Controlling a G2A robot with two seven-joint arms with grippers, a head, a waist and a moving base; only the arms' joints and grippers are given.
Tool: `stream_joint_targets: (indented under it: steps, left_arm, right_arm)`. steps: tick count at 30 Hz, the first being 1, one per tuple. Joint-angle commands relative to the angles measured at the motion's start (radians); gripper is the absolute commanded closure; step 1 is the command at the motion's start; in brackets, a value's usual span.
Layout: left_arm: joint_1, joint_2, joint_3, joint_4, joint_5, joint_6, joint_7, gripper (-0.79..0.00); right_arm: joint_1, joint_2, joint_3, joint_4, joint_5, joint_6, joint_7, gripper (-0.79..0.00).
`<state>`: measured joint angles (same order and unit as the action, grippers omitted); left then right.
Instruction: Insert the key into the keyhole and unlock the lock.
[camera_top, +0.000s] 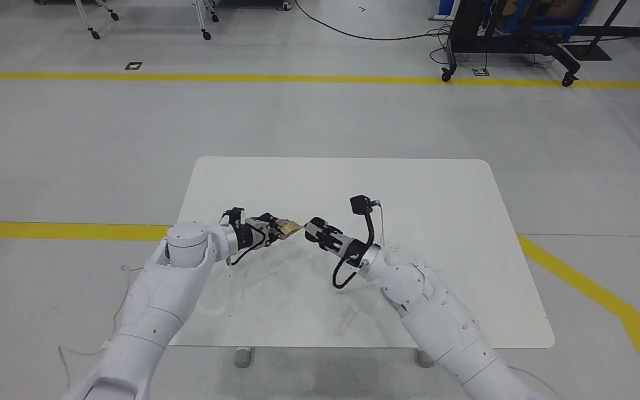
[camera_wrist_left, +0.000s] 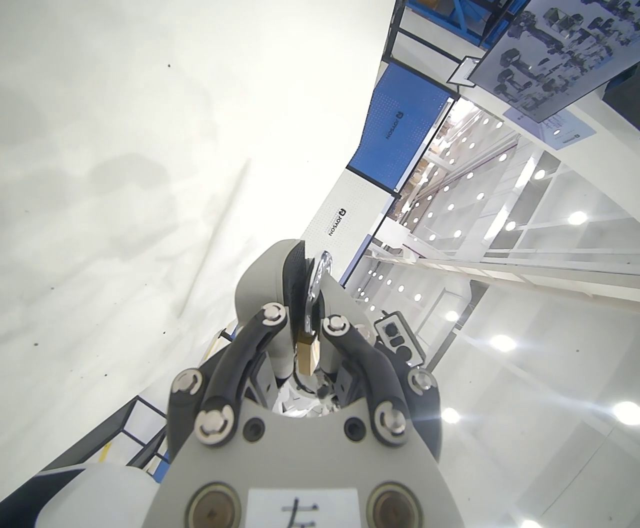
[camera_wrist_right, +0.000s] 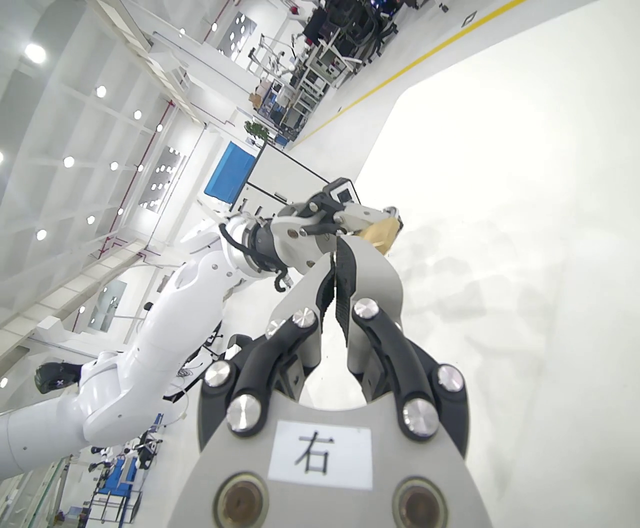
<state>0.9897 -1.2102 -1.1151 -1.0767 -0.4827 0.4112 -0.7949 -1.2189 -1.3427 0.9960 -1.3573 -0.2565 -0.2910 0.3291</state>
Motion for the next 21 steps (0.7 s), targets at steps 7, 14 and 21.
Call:
stream_joint_targets:
  steps: [7,14,21]
  left_arm:
    - [-0.005,0.001,0.009,0.001,0.012,-0.005,-0.014,0.0]
    - [-0.001,0.003,-0.003,0.0,-0.002,-0.014,-0.002,0.0]
    - [0.003,0.005,-0.016,-0.004,-0.011,-0.032,0.015,0.0]
  right_arm:
    - [0.064,-0.024,-0.065,0.096,-0.047,0.029,-0.036,0.0]
    - [0.063,-0.025,-0.082,0.108,-0.093,0.024,-0.006,0.0]
    - [0.016,-0.015,-0.041,0.056,-0.012,0.001,0.035,0.0]
